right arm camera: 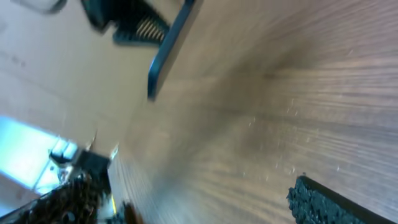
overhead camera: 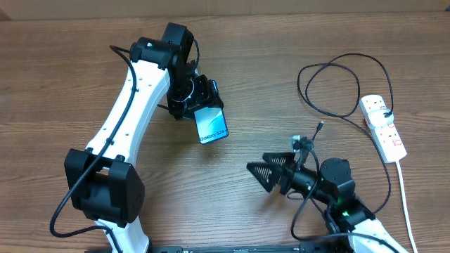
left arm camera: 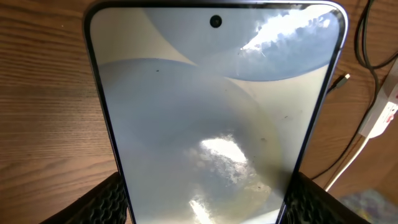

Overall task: Plug charger to phone and switch on socket
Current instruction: 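Swing the right gripper toward the phone held by the left gripper, then grasp the phone edge with the right gripper from the left gripper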

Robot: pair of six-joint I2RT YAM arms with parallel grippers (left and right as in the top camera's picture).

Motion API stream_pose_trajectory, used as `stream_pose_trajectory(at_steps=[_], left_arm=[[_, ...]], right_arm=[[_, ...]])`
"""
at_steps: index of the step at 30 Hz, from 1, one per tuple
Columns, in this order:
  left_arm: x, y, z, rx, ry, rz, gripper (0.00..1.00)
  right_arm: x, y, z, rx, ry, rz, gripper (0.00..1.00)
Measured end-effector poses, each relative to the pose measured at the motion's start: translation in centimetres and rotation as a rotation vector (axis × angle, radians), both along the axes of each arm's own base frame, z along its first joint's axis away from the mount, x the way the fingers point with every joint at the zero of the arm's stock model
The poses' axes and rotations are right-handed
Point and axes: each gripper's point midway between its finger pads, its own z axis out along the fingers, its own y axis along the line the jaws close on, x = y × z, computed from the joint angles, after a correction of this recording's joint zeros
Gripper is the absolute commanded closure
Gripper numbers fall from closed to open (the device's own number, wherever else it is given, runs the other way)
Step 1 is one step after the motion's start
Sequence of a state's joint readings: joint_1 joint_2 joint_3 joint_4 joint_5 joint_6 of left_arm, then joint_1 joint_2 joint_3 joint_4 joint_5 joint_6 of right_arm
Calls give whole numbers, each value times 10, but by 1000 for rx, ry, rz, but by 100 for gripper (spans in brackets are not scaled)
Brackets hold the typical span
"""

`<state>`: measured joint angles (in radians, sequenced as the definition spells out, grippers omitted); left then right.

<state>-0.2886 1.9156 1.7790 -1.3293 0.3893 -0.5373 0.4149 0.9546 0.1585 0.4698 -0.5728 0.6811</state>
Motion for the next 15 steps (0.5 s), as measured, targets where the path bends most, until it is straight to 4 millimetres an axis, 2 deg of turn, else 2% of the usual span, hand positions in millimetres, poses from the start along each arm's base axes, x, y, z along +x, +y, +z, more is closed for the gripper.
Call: stream_pose_trajectory(at_steps=[6, 11, 15], left_arm=[[8, -2, 1, -11, -9, 57, 55], [14, -4, 2, -21, -15, 109, 56], [16, -5, 2, -23, -5, 144, 56]], right_arm=[[27, -4, 0, 84, 65, -127, 0], [37, -3, 5, 141, 75, -162, 0], [36, 2, 10, 167, 64, -153, 0]])
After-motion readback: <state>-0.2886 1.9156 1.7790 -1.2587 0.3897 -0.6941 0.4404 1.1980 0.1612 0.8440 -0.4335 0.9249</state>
